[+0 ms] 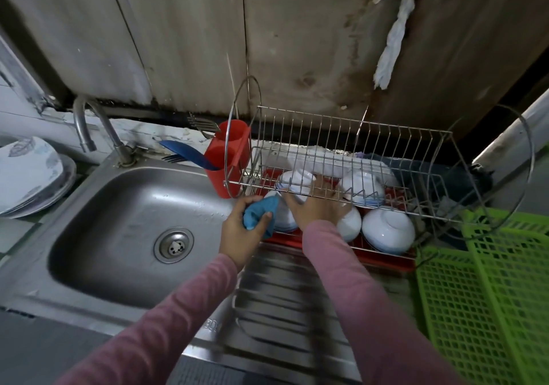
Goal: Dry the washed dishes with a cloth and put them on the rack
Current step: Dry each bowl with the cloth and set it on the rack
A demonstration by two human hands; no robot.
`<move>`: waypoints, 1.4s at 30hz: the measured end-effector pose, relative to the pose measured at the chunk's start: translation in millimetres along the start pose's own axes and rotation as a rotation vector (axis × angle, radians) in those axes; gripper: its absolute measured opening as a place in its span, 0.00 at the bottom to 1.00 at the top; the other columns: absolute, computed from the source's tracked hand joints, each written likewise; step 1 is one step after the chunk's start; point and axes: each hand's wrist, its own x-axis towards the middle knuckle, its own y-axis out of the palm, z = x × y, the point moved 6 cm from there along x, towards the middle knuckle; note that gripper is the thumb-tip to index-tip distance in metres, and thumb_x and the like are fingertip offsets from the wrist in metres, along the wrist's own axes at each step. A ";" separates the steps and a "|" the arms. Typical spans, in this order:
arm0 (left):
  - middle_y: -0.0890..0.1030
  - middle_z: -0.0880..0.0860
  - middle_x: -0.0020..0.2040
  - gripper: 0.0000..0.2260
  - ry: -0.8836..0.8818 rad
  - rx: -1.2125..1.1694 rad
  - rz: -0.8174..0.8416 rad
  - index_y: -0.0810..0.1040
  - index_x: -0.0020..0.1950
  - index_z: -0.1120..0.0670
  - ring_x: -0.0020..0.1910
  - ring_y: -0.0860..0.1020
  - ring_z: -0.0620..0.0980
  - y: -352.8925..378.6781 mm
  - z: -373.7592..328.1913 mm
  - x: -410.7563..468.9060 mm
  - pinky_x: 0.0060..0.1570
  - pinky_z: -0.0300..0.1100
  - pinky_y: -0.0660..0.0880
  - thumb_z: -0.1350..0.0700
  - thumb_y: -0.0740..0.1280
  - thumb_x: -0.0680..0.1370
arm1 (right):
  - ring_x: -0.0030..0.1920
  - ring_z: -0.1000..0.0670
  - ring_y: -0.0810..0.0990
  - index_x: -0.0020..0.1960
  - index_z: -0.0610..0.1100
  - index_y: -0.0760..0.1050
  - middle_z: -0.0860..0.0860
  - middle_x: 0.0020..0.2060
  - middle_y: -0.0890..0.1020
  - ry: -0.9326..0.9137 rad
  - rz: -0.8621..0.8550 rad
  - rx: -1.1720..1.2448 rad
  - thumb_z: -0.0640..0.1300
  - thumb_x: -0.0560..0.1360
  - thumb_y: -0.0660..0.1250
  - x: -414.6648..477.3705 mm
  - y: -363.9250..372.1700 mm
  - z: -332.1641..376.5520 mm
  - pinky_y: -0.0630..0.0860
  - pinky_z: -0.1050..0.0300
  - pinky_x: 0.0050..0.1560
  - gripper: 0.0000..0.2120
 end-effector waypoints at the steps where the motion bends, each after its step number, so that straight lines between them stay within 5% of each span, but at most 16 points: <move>1: 0.80 0.46 0.52 0.12 -0.005 -0.008 0.002 0.76 0.55 0.47 0.51 0.81 0.49 -0.1 2.1 -1.7 0.49 0.43 0.81 0.59 0.73 0.75 | 0.77 0.42 0.58 0.80 0.48 0.50 0.45 0.76 0.64 -0.046 -0.077 -0.026 0.75 0.72 0.58 -7.2 -6.0 -1.4 0.45 0.42 0.74 0.48; 6: 0.81 0.49 0.53 0.12 -0.033 -0.075 -0.054 0.77 0.54 0.46 0.52 0.81 0.50 -8.7 10.4 -20.2 0.50 0.45 0.81 0.60 0.73 0.75 | 0.79 0.43 0.48 0.79 0.43 0.56 0.45 0.78 0.59 -0.184 -0.174 0.033 0.65 0.76 0.62 -44.9 14.7 -14.7 0.42 0.36 0.77 0.40; 11: 0.81 0.50 0.53 0.12 -0.063 -0.130 -0.121 0.76 0.54 0.47 0.50 0.81 0.49 -32.8 14.1 -43.5 0.48 0.43 0.81 0.61 0.72 0.75 | 0.75 0.38 0.60 0.74 0.38 0.66 0.40 0.73 0.67 -0.380 -0.243 0.163 0.56 0.77 0.67 -84.6 31.7 -0.5 0.56 0.39 0.76 0.32; 18: 0.80 0.48 0.55 0.12 -0.084 -0.114 -0.256 0.77 0.57 0.51 0.53 0.80 0.50 -106.1 32.6 -73.8 0.50 0.44 0.80 0.61 0.72 0.75 | 0.68 0.55 0.67 0.77 0.46 0.61 0.53 0.69 0.68 -0.367 0.063 0.452 0.50 0.80 0.65 -132.5 67.8 25.9 0.65 0.75 0.61 0.28; 23: 0.80 0.48 0.54 0.11 -0.077 -0.157 -0.362 0.76 0.54 0.49 0.49 0.80 0.42 -181.3 30.9 -97.1 0.42 0.33 0.77 0.62 0.72 0.76 | 0.65 0.51 0.72 0.72 0.50 0.66 0.51 0.64 0.73 -0.289 0.232 0.532 0.51 0.80 0.64 -182.8 125.3 64.2 0.71 0.50 0.67 0.21; 28: 0.81 0.45 0.53 0.11 -0.053 -0.129 -0.434 0.77 0.54 0.53 0.48 0.79 0.38 -287.5 34.2 -121.9 0.51 0.36 0.78 0.64 0.72 0.75 | 0.59 0.52 0.75 0.62 0.51 0.69 0.52 0.57 0.76 -0.316 0.317 0.515 0.50 0.81 0.63 -239.6 193.4 139.8 0.69 0.58 0.60 0.11; 32: 0.81 0.49 0.54 0.11 -0.045 -0.089 -0.504 0.77 0.55 0.55 0.50 0.79 0.42 -383.8 45.2 -138.9 0.51 0.35 0.77 0.64 0.72 0.75 | 0.58 0.52 0.75 0.69 0.46 0.68 0.50 0.58 0.76 -0.358 0.415 0.498 0.50 0.82 0.62 -285.4 252.9 202.4 0.67 0.61 0.57 0.18; 35: 0.80 0.47 0.53 0.11 -0.050 -0.093 -0.559 0.76 0.55 0.53 0.48 0.79 0.37 -448.4 51.5 -150.8 0.47 0.31 0.76 0.63 0.72 0.76 | 0.59 0.51 0.75 0.70 0.45 0.68 0.49 0.58 0.77 -0.373 0.451 0.500 0.48 0.82 0.62 -309.7 288.5 241.1 0.67 0.61 0.57 0.18; 42: 0.80 0.51 0.56 0.12 -0.096 -0.099 -0.689 0.77 0.58 0.56 0.50 0.79 0.45 -563.4 71.4 -163.5 0.45 0.35 0.78 0.63 0.72 0.76 | 0.54 0.51 0.75 0.68 0.47 0.69 0.50 0.56 0.77 -0.389 0.521 0.466 0.48 0.82 0.61 -338.5 354.7 319.6 0.67 0.59 0.54 0.15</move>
